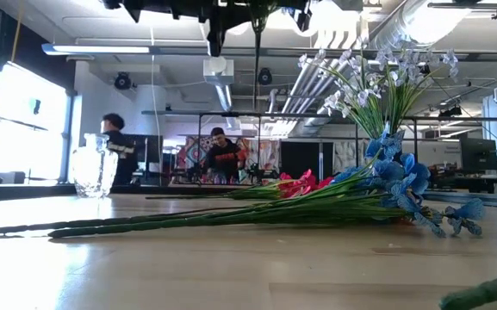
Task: Sort flowers into vase by color
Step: Put the top blue flowers into the left transparent vase
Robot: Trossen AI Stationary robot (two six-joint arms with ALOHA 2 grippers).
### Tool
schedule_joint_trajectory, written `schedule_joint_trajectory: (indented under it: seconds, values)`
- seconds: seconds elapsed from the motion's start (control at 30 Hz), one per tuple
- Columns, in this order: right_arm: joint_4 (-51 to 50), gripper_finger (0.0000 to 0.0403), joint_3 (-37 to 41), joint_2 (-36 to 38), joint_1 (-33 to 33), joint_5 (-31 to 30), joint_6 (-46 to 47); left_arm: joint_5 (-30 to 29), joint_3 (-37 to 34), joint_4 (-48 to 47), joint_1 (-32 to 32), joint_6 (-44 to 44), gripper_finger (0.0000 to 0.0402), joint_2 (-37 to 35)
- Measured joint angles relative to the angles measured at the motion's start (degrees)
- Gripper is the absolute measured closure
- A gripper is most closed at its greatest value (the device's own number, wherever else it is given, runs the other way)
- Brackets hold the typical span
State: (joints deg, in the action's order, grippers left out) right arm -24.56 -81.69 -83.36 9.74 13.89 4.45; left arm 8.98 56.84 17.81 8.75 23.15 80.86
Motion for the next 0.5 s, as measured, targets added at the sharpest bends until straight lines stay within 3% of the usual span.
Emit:
schedule_joint_trajectory:
  seconds: [0.1,0.3,0.4,0.5]
  values:
    - [0.01,0.0401,0.0,0.65,-0.01,-1.83,0.22,-0.01,0.09,0.16,0.24,-1.48,0.0389,-0.04]
    - [-0.35,0.0343,0.09,5.24,-0.01,-10.34,-1.21,-3.56,0.15,-2.59,0.32,-1.46,0.0397,-0.68]
    - [-0.16,0.0296,0.0,9.38,0.08,-17.53,-1.06,-9.46,0.07,-6.88,0.43,-2.26,0.0398,-2.35]
    - [-2.11,0.0257,0.0,12.88,0.51,-23.49,2.63,-20.07,0.05,-14.05,0.98,-1.19,0.0399,-6.06]
